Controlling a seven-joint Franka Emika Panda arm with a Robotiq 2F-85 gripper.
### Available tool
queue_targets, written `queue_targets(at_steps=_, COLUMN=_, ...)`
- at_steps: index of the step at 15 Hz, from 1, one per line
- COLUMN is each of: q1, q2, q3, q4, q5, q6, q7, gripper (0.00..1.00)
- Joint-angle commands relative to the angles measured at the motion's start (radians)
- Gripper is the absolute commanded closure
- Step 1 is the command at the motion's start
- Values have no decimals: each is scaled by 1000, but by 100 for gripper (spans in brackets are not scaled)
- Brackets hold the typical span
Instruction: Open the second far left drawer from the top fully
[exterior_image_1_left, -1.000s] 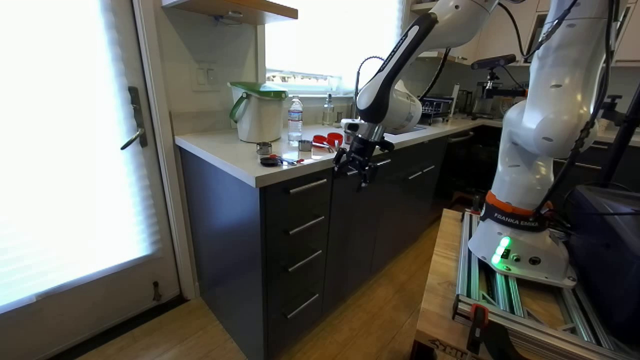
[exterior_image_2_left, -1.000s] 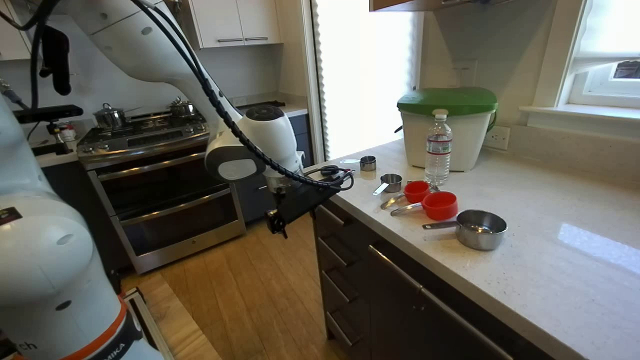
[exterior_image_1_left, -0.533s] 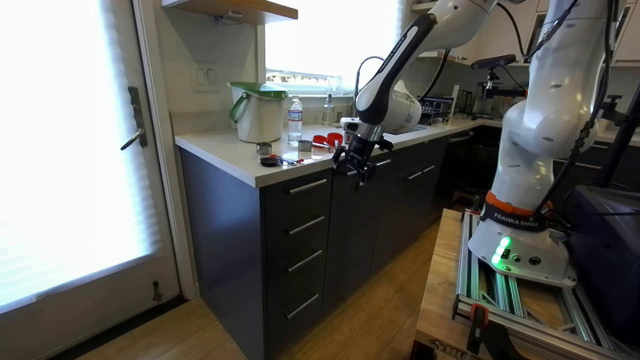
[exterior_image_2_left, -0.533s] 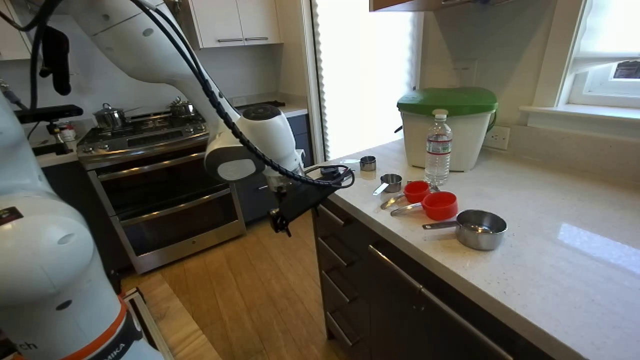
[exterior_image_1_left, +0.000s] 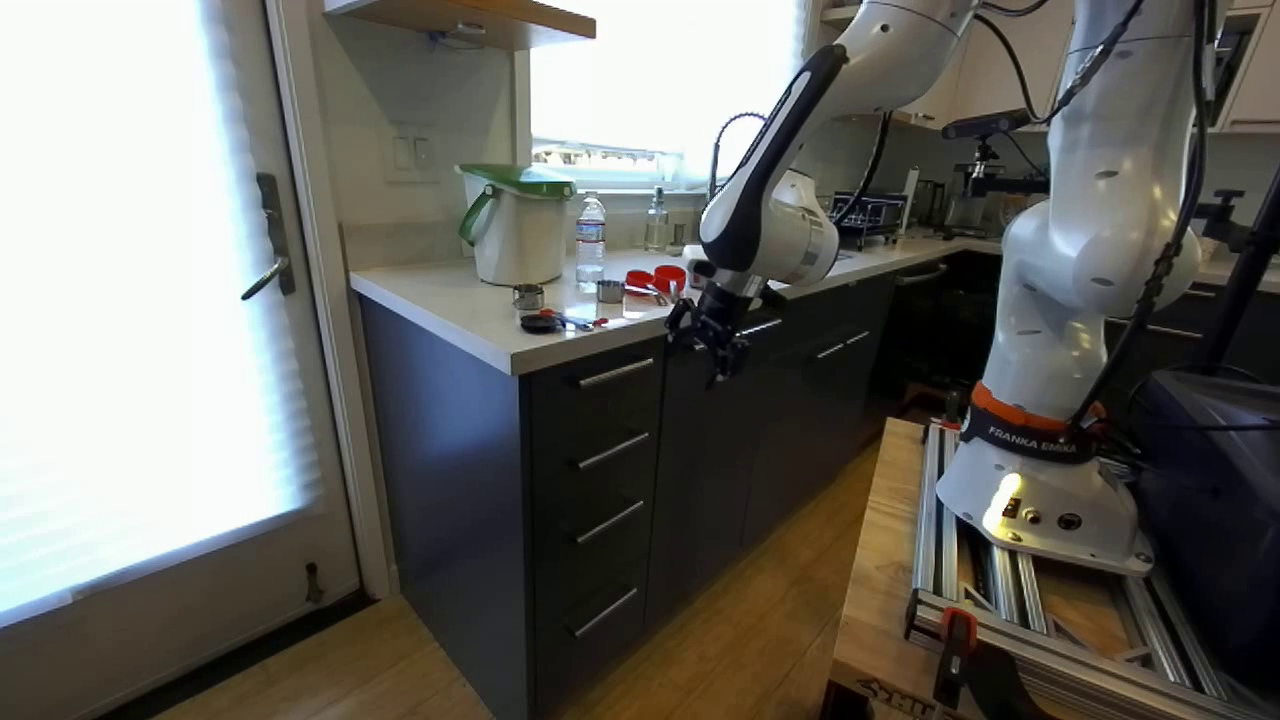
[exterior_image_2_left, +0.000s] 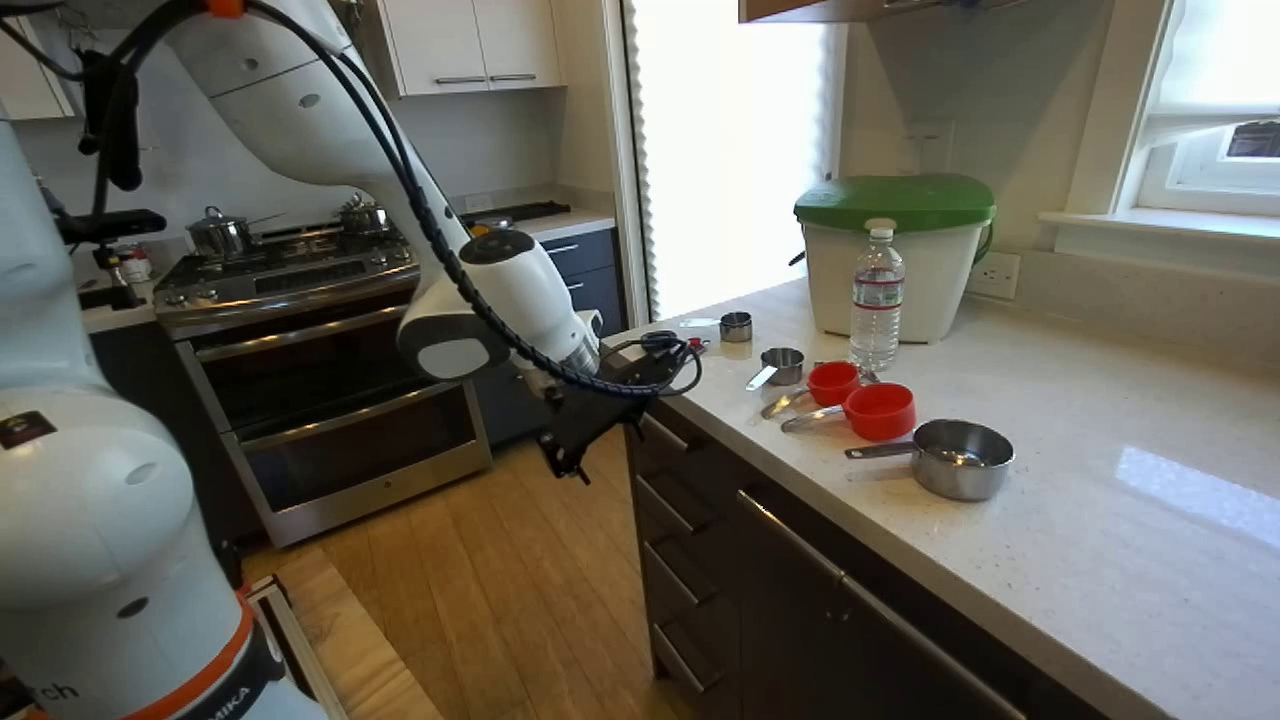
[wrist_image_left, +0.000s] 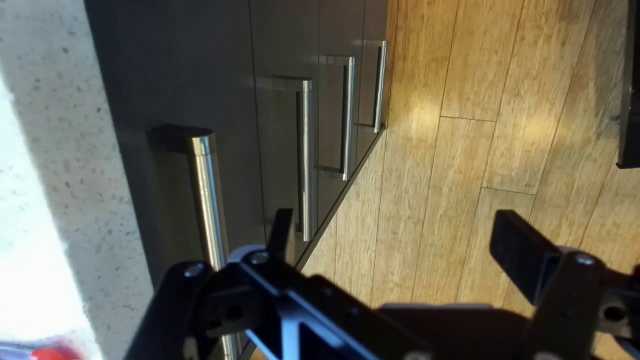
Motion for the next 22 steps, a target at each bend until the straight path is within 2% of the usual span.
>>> queue_targets(at_steps=1, q1=16, q2=50, q3=45, q4=0, q5=103, q6=61, q7=-63, gripper=0)
queue_targets(at_steps=7, q1=10, q2=116, q3=163, q4=-1, q5=180, q6=167, q7=-60, gripper=0)
queue_targets(at_steps=9, q1=-9, q2=129, q3=210, q4=-1, q5=161, q6=211, q7=-28, gripper=0)
queue_targets(at_steps=14, q1=-67, q2=179, q3=309, q4=19, q5=117, q6=228, q7=81, gripper=0)
queue_targets(at_steps=18, q1=-151, q2=252, q3=398, q4=50, q5=62, q6=278, q7=143, gripper=0)
queue_targets(at_steps=20, q1=-209, q2=312, q3=445, q4=65, q5=-10, q6=339, q7=195, gripper=0)
queue_targets(at_steps=22, q1=-292, q2=382, q3=498, q4=74, q5=-131, q6=405, q7=268, gripper=0)
